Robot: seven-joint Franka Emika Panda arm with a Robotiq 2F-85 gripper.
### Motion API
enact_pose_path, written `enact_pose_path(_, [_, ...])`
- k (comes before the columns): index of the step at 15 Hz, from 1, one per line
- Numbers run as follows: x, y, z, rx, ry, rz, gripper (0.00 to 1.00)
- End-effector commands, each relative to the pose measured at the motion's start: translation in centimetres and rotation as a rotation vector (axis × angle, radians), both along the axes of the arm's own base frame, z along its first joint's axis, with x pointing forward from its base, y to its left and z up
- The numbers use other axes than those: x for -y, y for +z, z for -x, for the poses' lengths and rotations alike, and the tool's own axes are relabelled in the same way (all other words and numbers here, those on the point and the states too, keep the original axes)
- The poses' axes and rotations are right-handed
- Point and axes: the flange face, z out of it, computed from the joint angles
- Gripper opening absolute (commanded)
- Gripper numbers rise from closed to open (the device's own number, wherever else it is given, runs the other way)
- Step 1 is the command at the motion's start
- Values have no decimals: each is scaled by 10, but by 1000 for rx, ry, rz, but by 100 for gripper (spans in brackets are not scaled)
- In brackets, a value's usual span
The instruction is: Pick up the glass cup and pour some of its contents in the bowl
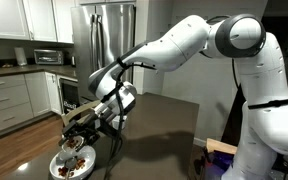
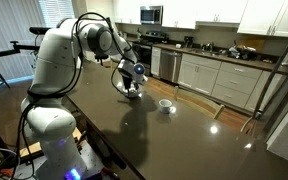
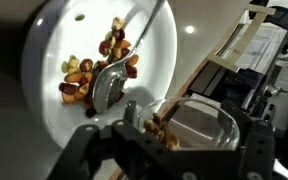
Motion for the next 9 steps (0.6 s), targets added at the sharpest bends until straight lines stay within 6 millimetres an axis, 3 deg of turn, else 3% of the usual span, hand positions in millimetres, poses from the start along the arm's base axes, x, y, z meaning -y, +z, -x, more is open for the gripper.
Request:
enact_pose_path(1, [4,16,21,59,-2,9,59])
enact_pose_path(5, [5,21,34,102,6,10,59])
enact_pose_path(9, [3,13,32,130,4,14,59])
